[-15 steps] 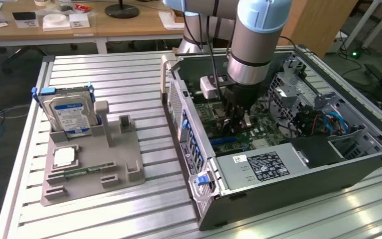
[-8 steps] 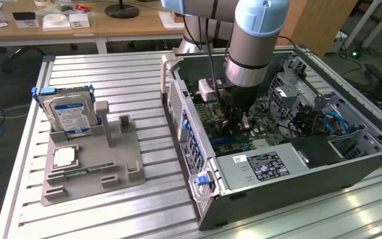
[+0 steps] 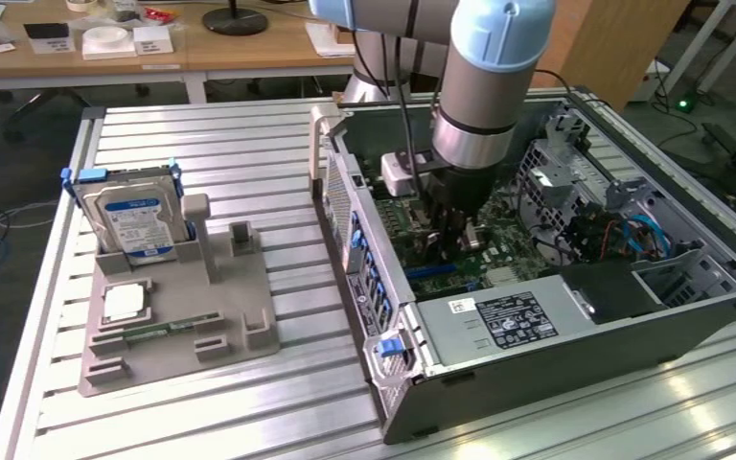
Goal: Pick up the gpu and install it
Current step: 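Insert the gpu into the slot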
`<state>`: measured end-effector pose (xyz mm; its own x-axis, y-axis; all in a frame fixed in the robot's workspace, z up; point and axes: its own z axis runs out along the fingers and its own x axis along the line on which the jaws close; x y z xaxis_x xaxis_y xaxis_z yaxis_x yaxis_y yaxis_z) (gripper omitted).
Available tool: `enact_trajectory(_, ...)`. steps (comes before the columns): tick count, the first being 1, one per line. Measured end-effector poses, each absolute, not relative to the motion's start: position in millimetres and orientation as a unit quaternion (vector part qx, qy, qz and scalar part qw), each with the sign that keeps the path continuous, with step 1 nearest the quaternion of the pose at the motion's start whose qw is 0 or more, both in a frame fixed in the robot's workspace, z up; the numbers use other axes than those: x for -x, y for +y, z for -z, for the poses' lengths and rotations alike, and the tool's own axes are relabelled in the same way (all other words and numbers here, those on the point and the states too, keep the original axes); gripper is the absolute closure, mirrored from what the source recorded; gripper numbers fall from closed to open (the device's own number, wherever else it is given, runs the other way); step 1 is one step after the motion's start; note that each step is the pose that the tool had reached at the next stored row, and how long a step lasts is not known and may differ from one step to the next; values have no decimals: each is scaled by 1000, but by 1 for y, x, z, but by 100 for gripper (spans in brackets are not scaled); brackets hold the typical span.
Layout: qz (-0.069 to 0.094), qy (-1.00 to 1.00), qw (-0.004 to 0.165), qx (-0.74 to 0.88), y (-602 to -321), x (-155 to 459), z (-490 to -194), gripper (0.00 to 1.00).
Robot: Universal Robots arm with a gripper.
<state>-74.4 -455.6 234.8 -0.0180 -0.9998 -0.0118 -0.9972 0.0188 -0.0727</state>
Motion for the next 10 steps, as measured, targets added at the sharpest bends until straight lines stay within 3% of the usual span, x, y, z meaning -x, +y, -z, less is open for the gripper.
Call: enact_trajectory(10,22,713,29,700,-456,75,-231,72)
